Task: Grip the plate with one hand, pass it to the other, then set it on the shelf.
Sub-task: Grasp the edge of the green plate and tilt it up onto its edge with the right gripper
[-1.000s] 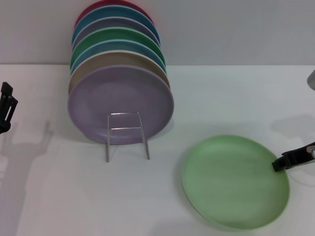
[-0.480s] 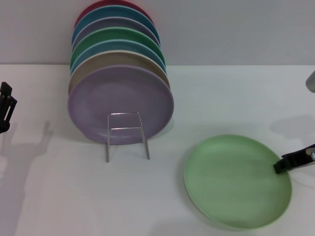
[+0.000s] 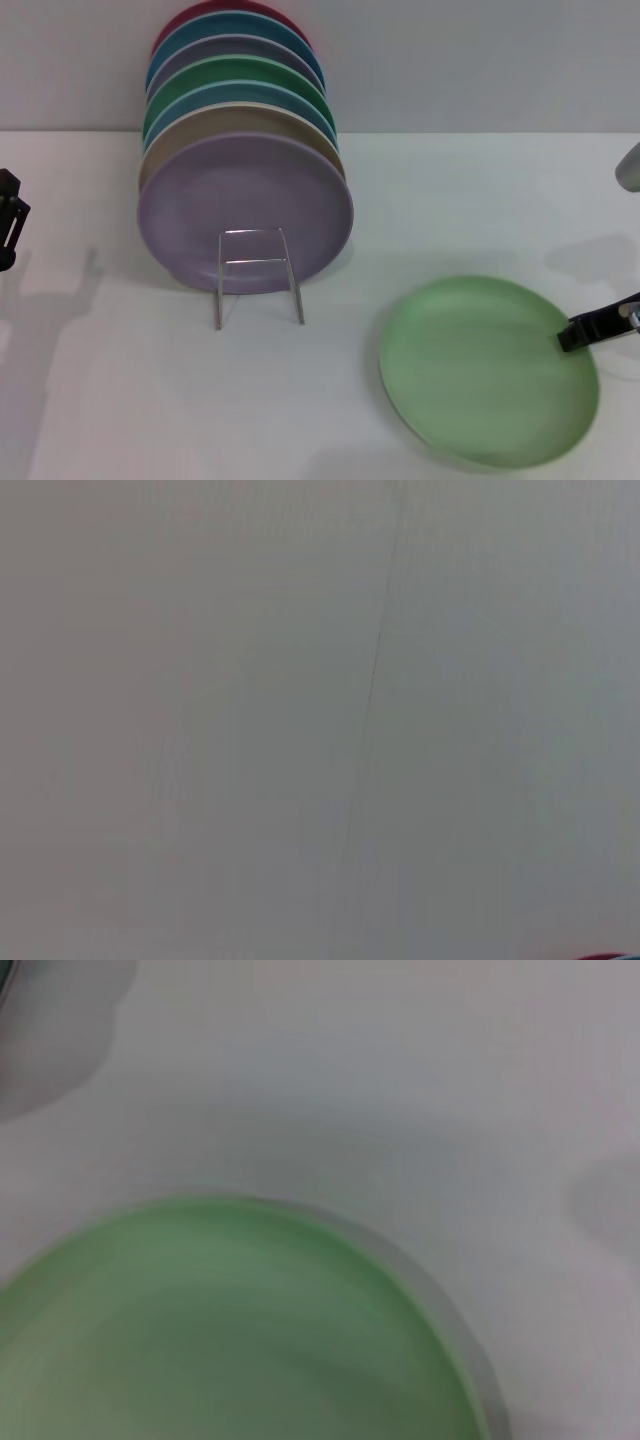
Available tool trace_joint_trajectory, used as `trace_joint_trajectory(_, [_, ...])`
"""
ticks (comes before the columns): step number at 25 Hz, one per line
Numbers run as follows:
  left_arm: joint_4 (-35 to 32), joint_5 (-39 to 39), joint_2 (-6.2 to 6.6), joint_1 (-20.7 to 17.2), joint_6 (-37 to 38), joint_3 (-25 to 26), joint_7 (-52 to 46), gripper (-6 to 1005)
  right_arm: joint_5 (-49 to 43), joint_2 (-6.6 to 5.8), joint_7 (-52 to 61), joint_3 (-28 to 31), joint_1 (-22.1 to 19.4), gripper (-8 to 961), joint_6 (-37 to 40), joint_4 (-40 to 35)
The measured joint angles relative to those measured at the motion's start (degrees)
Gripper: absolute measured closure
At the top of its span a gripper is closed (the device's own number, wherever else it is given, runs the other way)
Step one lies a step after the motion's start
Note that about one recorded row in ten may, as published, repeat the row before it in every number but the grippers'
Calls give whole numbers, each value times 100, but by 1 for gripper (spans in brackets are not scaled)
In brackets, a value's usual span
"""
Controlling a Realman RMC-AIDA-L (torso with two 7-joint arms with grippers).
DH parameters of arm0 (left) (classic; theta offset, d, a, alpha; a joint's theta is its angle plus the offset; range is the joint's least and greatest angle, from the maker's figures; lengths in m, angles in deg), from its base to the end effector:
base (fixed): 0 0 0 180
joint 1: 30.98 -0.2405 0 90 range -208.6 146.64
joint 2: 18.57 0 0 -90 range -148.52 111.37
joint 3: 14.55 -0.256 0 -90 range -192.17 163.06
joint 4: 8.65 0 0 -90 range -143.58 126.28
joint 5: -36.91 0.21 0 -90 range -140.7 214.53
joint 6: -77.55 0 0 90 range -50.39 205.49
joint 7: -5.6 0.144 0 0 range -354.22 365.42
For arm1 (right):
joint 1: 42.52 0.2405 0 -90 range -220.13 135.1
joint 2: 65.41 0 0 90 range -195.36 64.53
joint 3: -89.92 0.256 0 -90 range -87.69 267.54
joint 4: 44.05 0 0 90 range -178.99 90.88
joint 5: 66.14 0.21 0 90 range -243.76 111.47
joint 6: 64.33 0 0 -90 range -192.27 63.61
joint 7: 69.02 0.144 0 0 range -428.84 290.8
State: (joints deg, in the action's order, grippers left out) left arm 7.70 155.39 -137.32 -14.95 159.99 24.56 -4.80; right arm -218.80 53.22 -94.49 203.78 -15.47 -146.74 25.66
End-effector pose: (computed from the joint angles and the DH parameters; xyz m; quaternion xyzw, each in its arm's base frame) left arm -0.3252 0.2799 0.0020 -0.6079 -0.2340 -0.4101 0.6384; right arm 0.2760 0.3461 0.0308 -0.7991 0.5341 -0.1263 0.2455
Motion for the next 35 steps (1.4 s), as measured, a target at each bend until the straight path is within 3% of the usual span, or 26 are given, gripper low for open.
trace_joint_trajectory(4, [0, 0, 1, -10, 7, 0, -2, 168, -80, -4, -19, -4, 28, 901, 20, -53])
trace_joint_trajectory(11, [0, -1, 10, -21, 18, 0, -5, 168, -121, 20, -137, -10, -13, 902, 96, 115])
trace_joint_trajectory(19, [0, 0, 9, -34, 47, 0, -6, 169, 74, 46, -243, -172, -275, 909, 370, 983])
trace_joint_trajectory(25, [0, 0, 9, -47, 126, 0, -7, 170, 132, 46, -268, -349, -555, 936, 973, 1575])
trace_joint_trajectory(35, [0, 0, 9, -57, 154, -1, -7, 171, 118, 51, -439, -855, -860, 937, 2287, 1672])
